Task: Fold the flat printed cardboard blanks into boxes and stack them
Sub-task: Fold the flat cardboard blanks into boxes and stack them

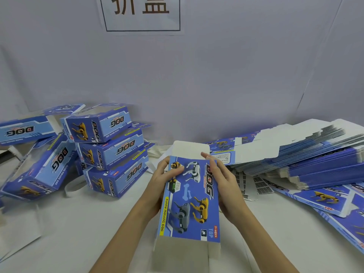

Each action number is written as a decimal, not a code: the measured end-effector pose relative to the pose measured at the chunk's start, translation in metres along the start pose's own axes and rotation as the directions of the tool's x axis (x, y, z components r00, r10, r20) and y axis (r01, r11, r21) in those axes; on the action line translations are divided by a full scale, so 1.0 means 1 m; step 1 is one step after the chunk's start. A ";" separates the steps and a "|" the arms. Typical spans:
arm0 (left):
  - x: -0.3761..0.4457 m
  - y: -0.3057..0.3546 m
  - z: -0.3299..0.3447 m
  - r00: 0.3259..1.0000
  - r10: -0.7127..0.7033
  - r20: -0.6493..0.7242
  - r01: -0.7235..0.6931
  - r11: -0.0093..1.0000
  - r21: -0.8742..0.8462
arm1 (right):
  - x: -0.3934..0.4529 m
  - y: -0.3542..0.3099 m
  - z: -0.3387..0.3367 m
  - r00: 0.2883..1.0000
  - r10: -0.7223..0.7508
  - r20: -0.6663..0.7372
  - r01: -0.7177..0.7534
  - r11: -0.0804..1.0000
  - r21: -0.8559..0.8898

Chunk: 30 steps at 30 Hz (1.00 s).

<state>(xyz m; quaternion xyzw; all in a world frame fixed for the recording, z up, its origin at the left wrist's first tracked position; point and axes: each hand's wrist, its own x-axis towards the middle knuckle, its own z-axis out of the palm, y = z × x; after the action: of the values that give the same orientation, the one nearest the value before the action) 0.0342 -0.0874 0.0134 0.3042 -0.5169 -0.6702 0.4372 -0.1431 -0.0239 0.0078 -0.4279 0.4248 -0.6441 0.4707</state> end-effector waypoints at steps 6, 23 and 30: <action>-0.008 0.034 0.010 0.998 0.011 0.055 -0.014 0.999 0.048 | -0.004 0.003 0.005 0.998 -0.029 0.054 0.037 0.988 -0.151; 0.001 0.001 -0.018 0.985 0.169 -0.037 -0.168 0.985 0.034 | -0.001 0.011 0.006 0.996 -0.082 -0.039 0.081 0.996 -0.041; 0.002 0.006 -0.020 0.983 0.179 0.039 -0.182 0.939 0.292 | -0.002 0.014 0.005 0.987 -0.125 -0.099 0.123 0.992 -0.033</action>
<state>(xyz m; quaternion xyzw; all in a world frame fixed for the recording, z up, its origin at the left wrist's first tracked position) 0.0523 -0.0986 0.0134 0.3132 -0.6391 -0.5446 0.4436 -0.1349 -0.0256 -0.0041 -0.4268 0.4291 -0.6872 0.4020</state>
